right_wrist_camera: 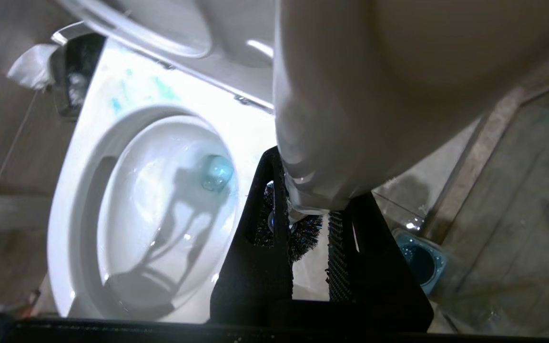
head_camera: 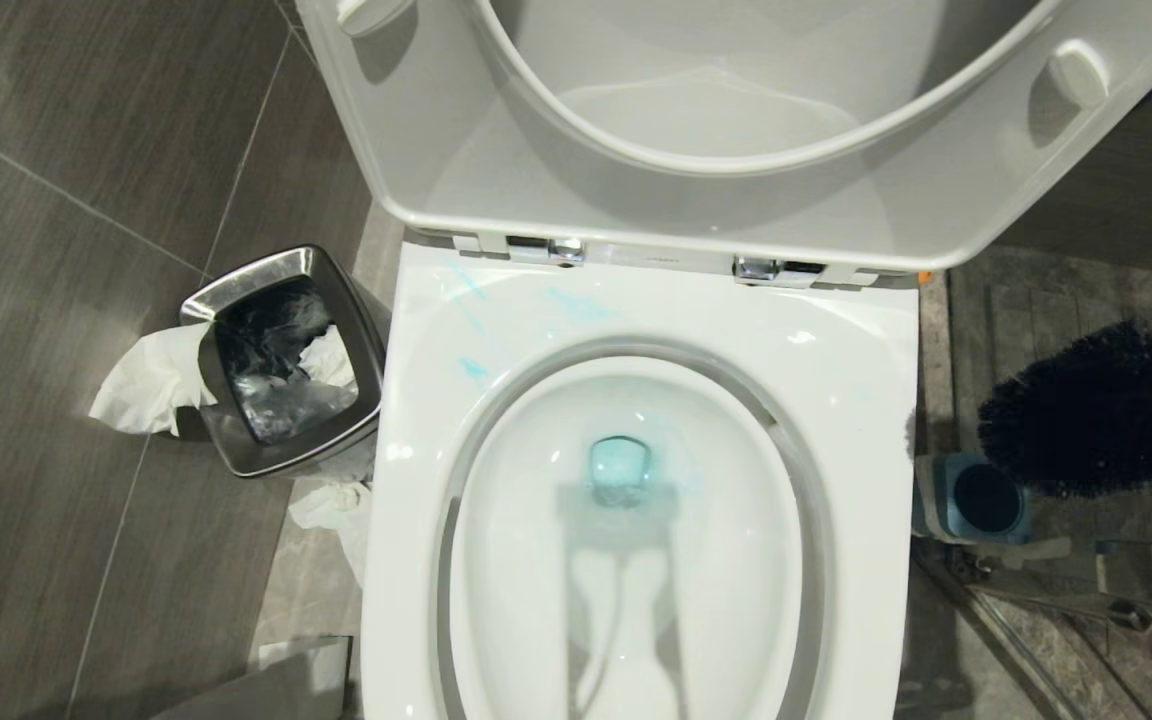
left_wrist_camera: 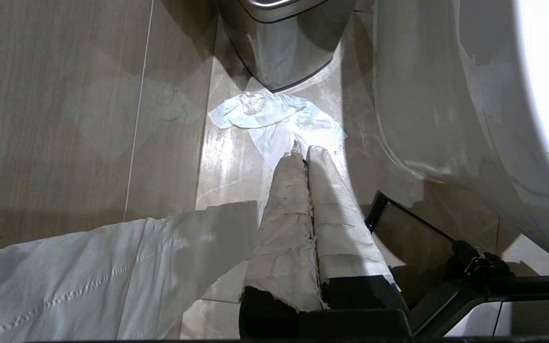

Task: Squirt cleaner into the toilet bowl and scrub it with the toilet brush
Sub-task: Scrub the toilet bowl

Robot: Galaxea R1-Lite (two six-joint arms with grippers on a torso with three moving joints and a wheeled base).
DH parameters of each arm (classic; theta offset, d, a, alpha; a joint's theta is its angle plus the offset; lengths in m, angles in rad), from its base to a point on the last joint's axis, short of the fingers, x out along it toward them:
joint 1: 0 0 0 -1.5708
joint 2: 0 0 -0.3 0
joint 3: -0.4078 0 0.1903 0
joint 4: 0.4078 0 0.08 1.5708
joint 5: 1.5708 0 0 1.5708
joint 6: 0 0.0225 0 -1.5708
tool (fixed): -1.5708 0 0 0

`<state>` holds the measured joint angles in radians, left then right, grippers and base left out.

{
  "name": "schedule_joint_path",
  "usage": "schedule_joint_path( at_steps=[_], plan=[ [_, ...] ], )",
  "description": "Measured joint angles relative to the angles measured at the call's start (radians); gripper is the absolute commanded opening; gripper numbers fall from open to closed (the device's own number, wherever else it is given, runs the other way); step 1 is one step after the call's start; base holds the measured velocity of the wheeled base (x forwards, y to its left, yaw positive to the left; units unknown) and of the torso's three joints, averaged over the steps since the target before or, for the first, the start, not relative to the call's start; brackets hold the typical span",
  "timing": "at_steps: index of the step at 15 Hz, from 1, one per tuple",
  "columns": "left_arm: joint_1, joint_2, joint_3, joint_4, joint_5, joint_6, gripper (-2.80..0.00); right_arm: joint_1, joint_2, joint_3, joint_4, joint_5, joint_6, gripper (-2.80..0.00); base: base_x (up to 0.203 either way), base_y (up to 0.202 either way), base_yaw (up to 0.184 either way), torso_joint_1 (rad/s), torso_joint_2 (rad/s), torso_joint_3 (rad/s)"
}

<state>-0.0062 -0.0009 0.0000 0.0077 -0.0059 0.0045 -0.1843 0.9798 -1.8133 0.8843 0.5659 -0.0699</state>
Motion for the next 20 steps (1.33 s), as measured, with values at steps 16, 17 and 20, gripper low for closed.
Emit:
schedule_joint_path(
  at_steps=[16,17,20],
  plan=[
    [0.000,0.000,0.000,0.000,0.000,0.000,-2.80,0.000,0.090,-0.115,0.034,0.183,-0.093,-2.80,0.000,0.000,0.000,0.000,0.00,0.000],
    [0.000,0.000,0.000,0.000,0.000,0.001,-2.80,0.000,0.097,-0.114,0.034,0.205,-0.086,-2.80,0.000,0.000,0.000,0.000,0.00,0.000],
    [0.000,0.000,0.000,0.000,0.000,0.002,-2.80,0.013,0.121,-0.113,0.036,0.255,-0.083,-2.80,0.000,0.000,0.000,0.000,0.00,0.000]
  ],
)
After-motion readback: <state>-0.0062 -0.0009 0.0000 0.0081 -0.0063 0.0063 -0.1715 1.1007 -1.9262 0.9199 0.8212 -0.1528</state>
